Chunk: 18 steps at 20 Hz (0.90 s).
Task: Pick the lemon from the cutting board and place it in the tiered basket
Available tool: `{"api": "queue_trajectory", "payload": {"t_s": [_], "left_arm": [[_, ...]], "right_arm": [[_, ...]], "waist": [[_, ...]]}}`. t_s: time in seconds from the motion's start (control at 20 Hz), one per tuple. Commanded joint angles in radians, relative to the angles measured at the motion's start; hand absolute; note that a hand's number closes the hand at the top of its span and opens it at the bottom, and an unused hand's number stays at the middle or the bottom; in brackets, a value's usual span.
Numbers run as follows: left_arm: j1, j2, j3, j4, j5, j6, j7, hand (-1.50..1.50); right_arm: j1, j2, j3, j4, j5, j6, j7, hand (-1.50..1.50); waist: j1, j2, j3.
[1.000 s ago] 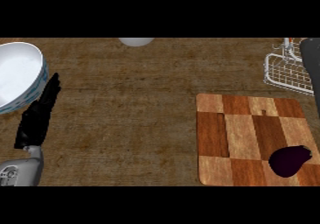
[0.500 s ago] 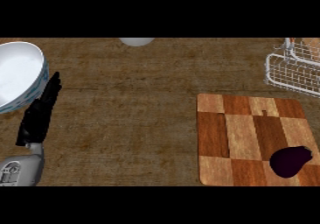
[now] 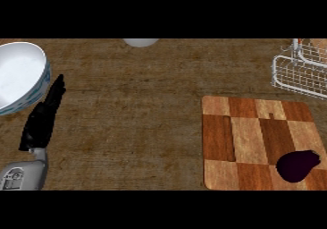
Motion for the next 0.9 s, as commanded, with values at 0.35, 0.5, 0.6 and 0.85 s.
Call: {"api": "queue_trajectory", "payload": {"t_s": [0.35,0.5,0.6,0.85], "left_arm": [[0.011,0.025,0.012,-0.049,0.019,-0.042,0.033,0.0],[0.008,-0.017,-0.014,-0.002,-0.017,-0.002,0.0,0.0],[-0.009,0.015,0.023,0.002,0.012,-0.026,0.004,0.0],[0.001,-0.011,0.009,-0.004,-0.009,0.003,-0.01,0.0]], "right_arm": [[0.007,0.009,-0.144,0.209,-0.13,0.032,-0.023,-1.5],[0.009,0.01,-0.188,0.15,-0.187,-0.009,-0.058,-1.5],[0.038,0.023,-0.226,0.16,-0.225,-0.073,-0.109,-1.5],[0.026,-0.03,-0.286,0.125,-0.281,-0.136,-0.153,-1.5]], "waist": [[0.008,0.001,0.0],[-0.004,-0.002,0.0],[-0.001,-0.001,0.0],[-0.005,-0.001,0.0]]}}
